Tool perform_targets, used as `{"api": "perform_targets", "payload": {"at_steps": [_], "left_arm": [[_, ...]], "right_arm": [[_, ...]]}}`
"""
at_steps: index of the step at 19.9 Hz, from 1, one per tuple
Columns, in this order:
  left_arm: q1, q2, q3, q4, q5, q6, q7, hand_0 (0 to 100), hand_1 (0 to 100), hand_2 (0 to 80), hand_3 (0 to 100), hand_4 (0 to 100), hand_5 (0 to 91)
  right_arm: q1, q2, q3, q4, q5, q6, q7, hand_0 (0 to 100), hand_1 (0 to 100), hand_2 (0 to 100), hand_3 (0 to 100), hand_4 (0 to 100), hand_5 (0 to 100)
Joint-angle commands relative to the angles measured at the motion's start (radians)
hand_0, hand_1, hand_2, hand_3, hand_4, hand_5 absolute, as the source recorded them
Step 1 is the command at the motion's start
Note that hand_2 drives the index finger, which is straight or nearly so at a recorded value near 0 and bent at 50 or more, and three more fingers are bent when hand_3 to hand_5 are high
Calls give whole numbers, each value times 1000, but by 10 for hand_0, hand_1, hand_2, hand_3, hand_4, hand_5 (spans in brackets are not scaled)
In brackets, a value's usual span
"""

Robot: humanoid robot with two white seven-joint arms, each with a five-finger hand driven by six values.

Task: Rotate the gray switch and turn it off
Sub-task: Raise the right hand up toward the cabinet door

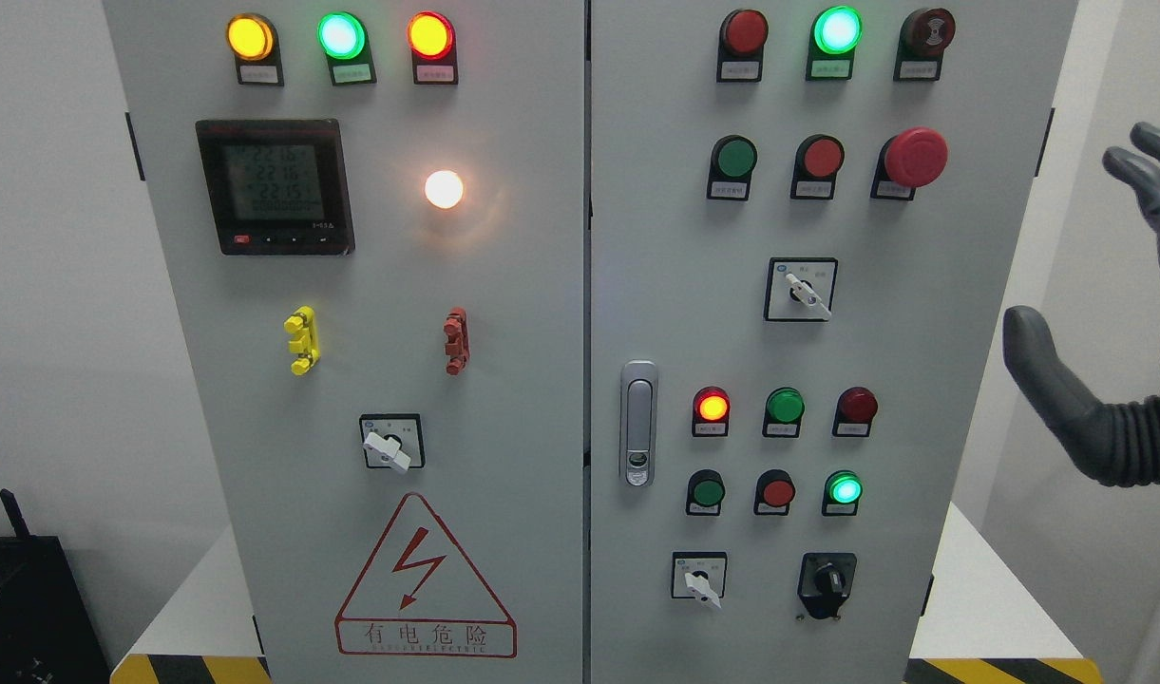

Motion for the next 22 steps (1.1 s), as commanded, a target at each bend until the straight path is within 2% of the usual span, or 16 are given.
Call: {"api": "perform_targets", "payload": {"at_steps": [1,15,18,19,21,22], "left_arm": [[1,0,32,23,-8,1,1,120,389,0,0,0,0],[0,0,32,23,-8,1,1,120,389,0,0,0,0],[0,0,32,23,-8,1,3,120,389,0,0,0,0],[1,0,32,23,-8,1,1,120,389,0,0,0,0],[0,0,32,23,-8,1,1,120,389,0,0,0,0],[0,0,32,23,-8,1,3,120,389,0,0,0,0]], "right_arm": [[-1,-7,27,-6,4,7,7,432,284,0,0,0,0],[-1,-9,22,-2,3,8,7,416,292,2,0,0,0],[-1,9,16,-2,-6,10,3,431,280,7,0,0,0],[-1,23,14,-2,-8,11,-2,389,255,43,28,0,0],[-4,64,14,0,-9,34,-2,262,231,146,146,8,0],[-5,92,16,0,-9,48,-2,207,233,192,264,176,147]]}}
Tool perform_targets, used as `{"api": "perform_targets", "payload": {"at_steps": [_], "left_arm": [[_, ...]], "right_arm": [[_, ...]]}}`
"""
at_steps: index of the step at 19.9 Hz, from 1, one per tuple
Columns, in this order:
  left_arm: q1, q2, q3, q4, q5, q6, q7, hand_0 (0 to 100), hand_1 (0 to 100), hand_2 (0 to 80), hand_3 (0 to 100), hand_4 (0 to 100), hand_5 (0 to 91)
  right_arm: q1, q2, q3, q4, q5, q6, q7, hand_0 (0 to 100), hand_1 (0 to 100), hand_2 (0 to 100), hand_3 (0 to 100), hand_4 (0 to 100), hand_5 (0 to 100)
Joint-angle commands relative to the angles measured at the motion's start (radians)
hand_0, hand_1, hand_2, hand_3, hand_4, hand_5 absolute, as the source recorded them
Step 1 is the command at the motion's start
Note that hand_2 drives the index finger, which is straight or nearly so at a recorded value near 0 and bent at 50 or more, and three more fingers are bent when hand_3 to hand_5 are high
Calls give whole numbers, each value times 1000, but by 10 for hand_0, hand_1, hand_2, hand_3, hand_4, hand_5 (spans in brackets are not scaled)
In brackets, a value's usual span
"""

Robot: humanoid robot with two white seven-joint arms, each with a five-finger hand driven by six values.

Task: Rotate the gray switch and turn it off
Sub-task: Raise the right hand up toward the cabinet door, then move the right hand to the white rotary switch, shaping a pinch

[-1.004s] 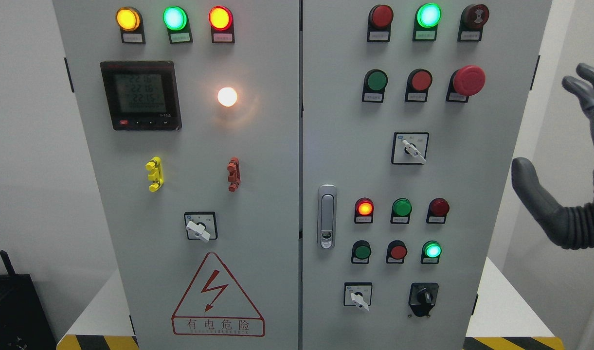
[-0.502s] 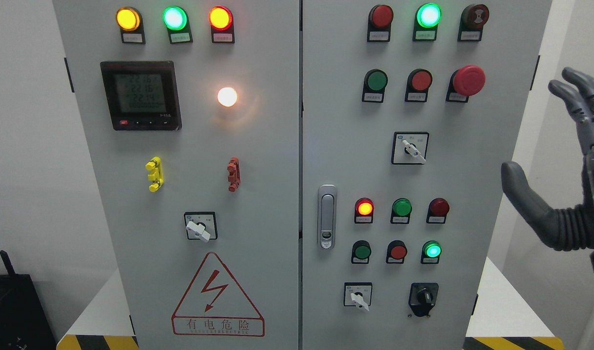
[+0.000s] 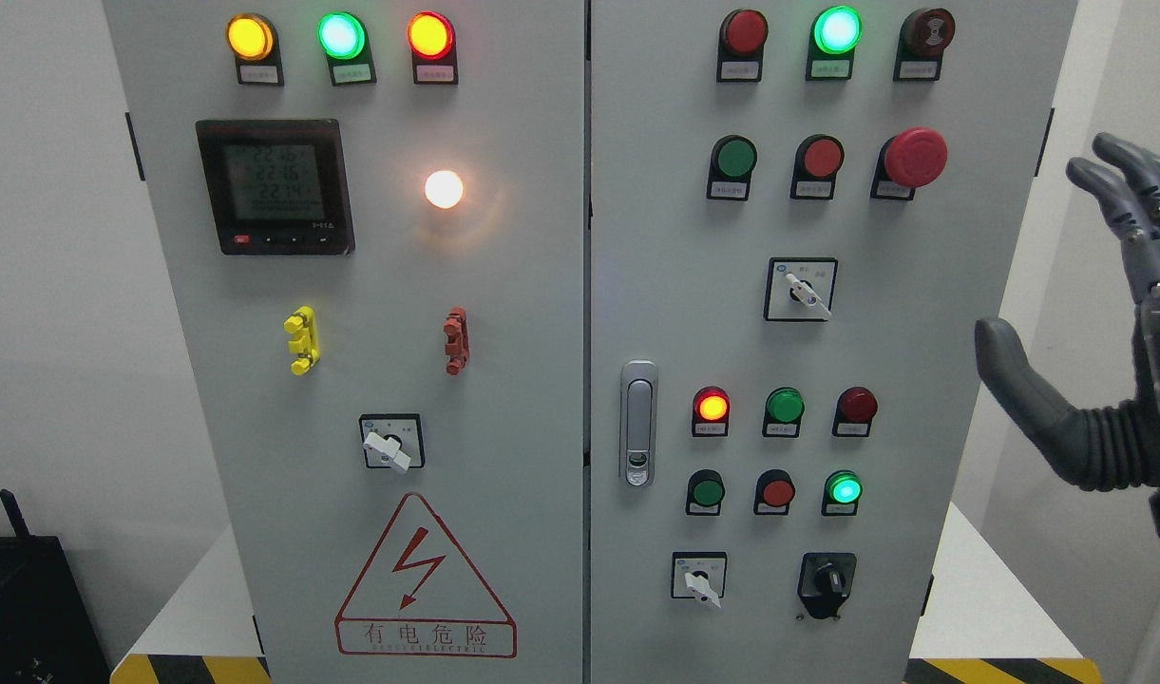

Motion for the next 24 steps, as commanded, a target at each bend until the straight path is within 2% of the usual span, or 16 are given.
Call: {"api": "perform_targets", "payload": {"at_steps": [1,2,3,5,6,8,10,13,15,17,19,24], "left_arm": [[1,0,32,23,-8,1,1,120,389,0,0,0,0],[0,0,32,23,-8,1,-1,120,389,0,0,0,0],[1,0,32,23,-8,1,-1,120,389,0,0,0,0],[1,0,32,23,-8,1,1,120,389,0,0,0,0],[0,0,32,23,-8,-1,1,120,389,0,0,0,0],[0,0,32,23,-8,1,1,120,389,0,0,0,0],[0,0,32,23,-8,1,-1,120,389,0,0,0,0],[0,0,32,23,-8,1,-1,120,389,0,0,0,0],[0,0,32,23,-8,1,-1,120,389,0,0,0,0],[0,0,32,23,-8,-1,1,120,389,0,0,0,0],[0,0,32,25,-8,1,-1,120,389,0,0,0,0],[0,0,32,23,-8,1,-1,120,389,0,0,0,0]], "right_arm": [[-3,101,0,2,-6,36,-8,189,242,216,347,267,277],[-3,112,4,2,-6,56,-7,187,245,220,358,274,295],[-5,116,11,2,-6,90,-4,178,263,252,452,341,397],[-8,118,14,5,-7,124,1,167,288,287,517,388,468],[-10,121,14,8,-21,131,1,164,293,312,596,445,543],[-11,138,14,10,-38,150,4,160,295,336,625,509,627],[-10,139,23,11,-39,176,7,159,294,350,654,597,753],[-13,150,41,16,-41,230,7,169,276,392,689,690,861],[-13,167,44,19,-39,245,9,171,253,418,708,716,921],[-28,175,53,21,-39,263,21,160,236,436,720,731,937],[-54,179,99,28,-38,296,42,148,234,448,727,735,943],[-86,182,132,42,-35,363,46,126,229,467,737,745,954]]}}
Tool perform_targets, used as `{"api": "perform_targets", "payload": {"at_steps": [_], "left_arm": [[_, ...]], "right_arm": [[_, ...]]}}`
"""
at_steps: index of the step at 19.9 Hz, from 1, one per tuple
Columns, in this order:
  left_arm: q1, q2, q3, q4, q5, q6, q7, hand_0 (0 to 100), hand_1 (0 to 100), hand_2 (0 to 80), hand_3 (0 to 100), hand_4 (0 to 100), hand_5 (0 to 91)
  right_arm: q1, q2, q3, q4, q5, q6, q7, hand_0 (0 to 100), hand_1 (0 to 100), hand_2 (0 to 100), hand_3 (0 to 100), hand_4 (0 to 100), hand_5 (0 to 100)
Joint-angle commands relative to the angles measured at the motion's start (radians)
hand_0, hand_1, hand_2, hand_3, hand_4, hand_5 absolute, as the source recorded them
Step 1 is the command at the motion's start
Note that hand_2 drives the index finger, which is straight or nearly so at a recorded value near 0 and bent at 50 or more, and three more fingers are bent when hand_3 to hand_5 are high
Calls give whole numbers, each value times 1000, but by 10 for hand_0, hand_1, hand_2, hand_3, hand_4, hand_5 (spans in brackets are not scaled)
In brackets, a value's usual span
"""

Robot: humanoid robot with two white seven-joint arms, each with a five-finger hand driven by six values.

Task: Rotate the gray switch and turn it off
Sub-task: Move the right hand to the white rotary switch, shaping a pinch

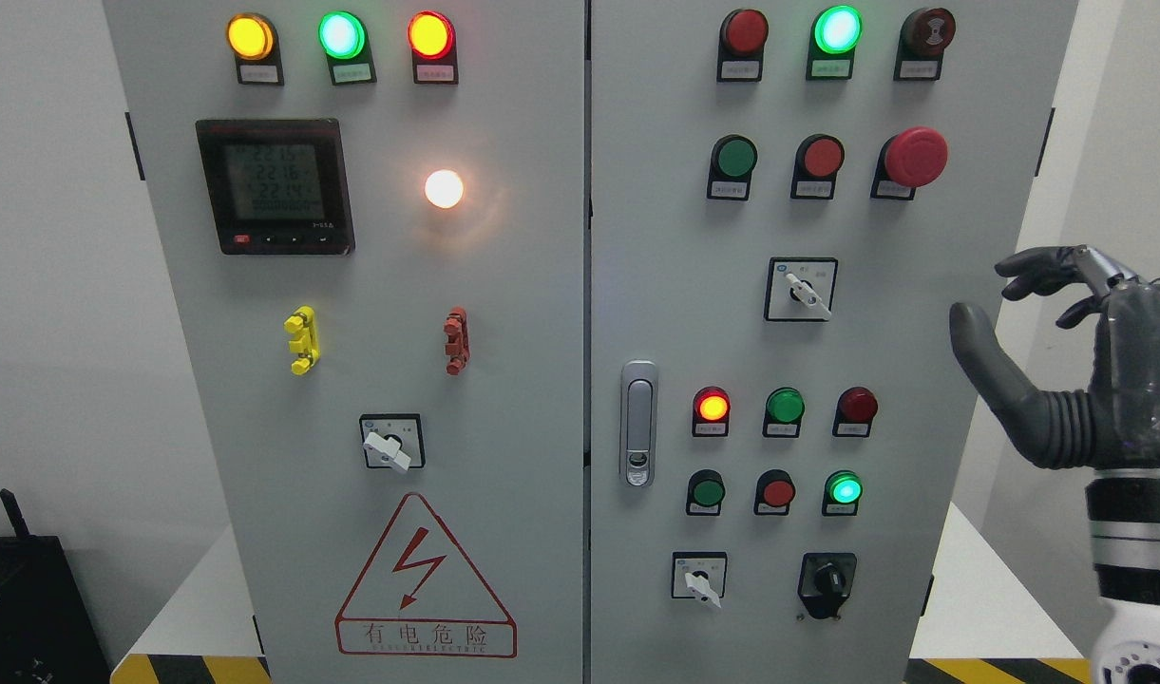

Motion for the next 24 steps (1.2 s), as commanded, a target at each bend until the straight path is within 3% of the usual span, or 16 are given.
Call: {"api": "perform_targets", "payload": {"at_steps": [1,12,14,18,24], "left_arm": [[0,0,32,23,-8,-1,1,120,389,0,0,0,0],[0,0,32,23,-8,1,1,120,389,0,0,0,0],[0,0,32,23,-8,1,-1,120,389,0,0,0,0],[0,0,32,23,-8,1,-1,120,389,0,0,0,0],[0,0,32,23,-8,1,-1,120,389,0,0,0,0]], "right_arm": [[-38,37,80,24,4,49,4,125,222,472,739,746,956],[-74,56,148,63,69,122,2,99,243,552,772,773,984],[-75,80,170,65,76,144,2,94,253,556,774,775,986],[-75,102,173,79,88,155,4,89,269,562,780,781,989],[-83,103,176,100,111,166,5,88,290,563,783,783,991]]}}
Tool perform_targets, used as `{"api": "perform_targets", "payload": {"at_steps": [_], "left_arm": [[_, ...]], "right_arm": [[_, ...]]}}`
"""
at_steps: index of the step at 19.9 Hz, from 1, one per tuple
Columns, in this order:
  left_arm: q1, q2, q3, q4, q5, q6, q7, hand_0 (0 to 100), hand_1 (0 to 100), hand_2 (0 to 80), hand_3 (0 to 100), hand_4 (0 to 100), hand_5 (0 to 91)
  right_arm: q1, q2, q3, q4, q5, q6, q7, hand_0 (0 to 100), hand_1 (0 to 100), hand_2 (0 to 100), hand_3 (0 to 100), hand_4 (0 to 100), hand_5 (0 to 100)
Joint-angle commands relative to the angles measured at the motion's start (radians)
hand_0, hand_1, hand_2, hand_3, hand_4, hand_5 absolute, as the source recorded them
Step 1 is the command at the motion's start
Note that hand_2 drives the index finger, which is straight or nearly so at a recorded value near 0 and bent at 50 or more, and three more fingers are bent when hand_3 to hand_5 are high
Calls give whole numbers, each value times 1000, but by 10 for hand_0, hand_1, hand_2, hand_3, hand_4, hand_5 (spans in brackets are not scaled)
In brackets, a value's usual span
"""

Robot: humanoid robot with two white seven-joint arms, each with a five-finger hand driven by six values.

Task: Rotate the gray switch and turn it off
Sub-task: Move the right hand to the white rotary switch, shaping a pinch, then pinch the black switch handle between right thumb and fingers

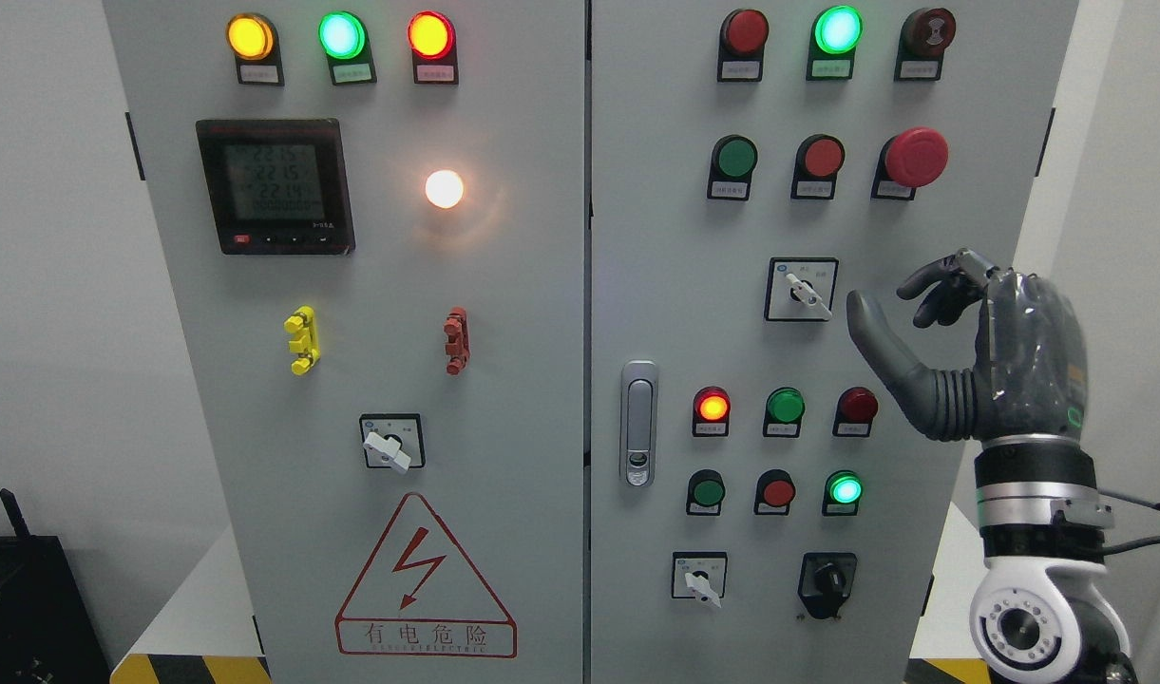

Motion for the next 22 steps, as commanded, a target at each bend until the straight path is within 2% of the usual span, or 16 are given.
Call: {"api": "perform_targets", "payload": {"at_steps": [1,6,16,22], "left_arm": [[1,0,32,23,-8,1,-1,120,389,0,0,0,0],[0,0,32,23,-8,1,-1,120,389,0,0,0,0],[0,0,32,23,-8,1,1,120,389,0,0,0,0],[1,0,32,23,-8,1,-1,120,389,0,0,0,0]], "right_arm": [[-6,29,41,32,28,3,-2,88,294,563,783,784,991],[-14,45,59,44,45,18,-2,84,305,566,784,785,993],[-43,47,71,73,45,30,1,77,403,566,788,788,993],[-45,47,71,86,43,30,1,72,415,566,788,789,992]]}}
